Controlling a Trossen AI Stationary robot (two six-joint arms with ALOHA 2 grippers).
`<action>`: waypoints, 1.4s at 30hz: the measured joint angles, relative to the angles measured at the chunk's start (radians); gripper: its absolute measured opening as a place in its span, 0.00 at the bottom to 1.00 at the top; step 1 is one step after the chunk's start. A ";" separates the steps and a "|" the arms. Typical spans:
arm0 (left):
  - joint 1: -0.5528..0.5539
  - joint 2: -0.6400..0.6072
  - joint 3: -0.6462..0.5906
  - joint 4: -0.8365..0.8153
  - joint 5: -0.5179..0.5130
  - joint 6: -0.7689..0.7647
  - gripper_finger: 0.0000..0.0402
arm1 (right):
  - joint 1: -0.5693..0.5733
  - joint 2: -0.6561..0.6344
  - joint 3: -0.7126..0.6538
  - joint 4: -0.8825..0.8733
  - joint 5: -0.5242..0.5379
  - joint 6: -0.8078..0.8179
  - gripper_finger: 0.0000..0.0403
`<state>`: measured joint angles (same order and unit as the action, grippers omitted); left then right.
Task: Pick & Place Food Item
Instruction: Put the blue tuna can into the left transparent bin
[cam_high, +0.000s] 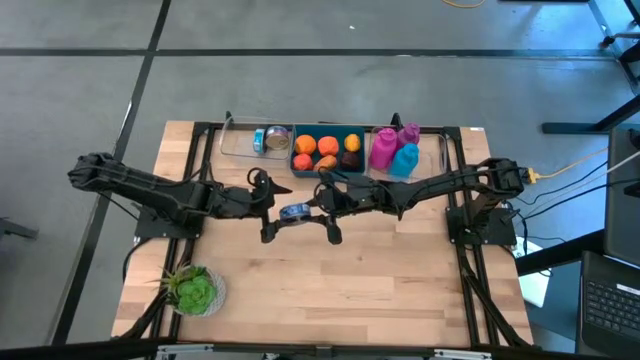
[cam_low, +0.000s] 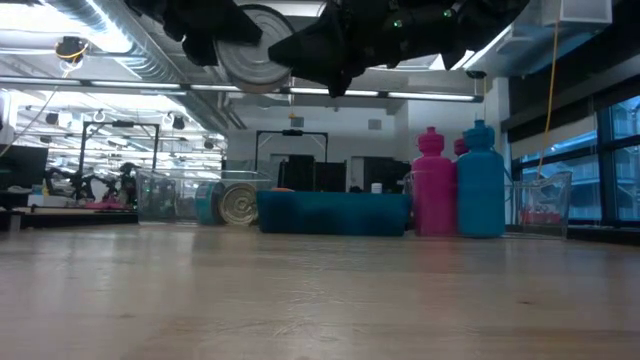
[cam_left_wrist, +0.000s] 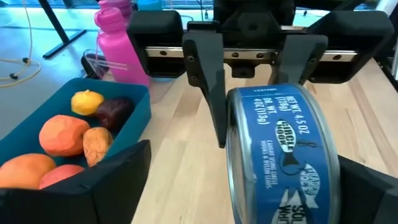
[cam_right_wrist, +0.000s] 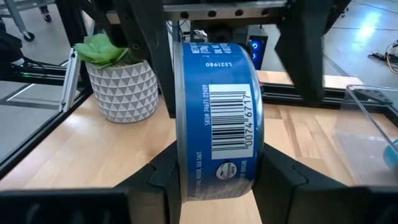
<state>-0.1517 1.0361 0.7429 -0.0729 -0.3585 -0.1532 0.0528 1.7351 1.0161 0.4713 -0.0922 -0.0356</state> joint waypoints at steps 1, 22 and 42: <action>0.002 0.002 0.000 0.000 0.000 0.000 0.93 | 0.000 0.000 0.000 0.000 -0.001 -0.001 0.36; 0.006 0.004 0.000 -0.007 0.019 0.003 0.30 | -0.002 0.000 0.000 0.005 0.024 -0.009 0.35; 0.007 0.004 0.000 -0.009 0.022 0.074 0.29 | 0.001 0.000 0.007 0.004 0.014 0.053 0.76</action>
<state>-0.1452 1.0401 0.7429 -0.0818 -0.3364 -0.0796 0.0536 1.7351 1.0228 0.4752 -0.0784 0.0177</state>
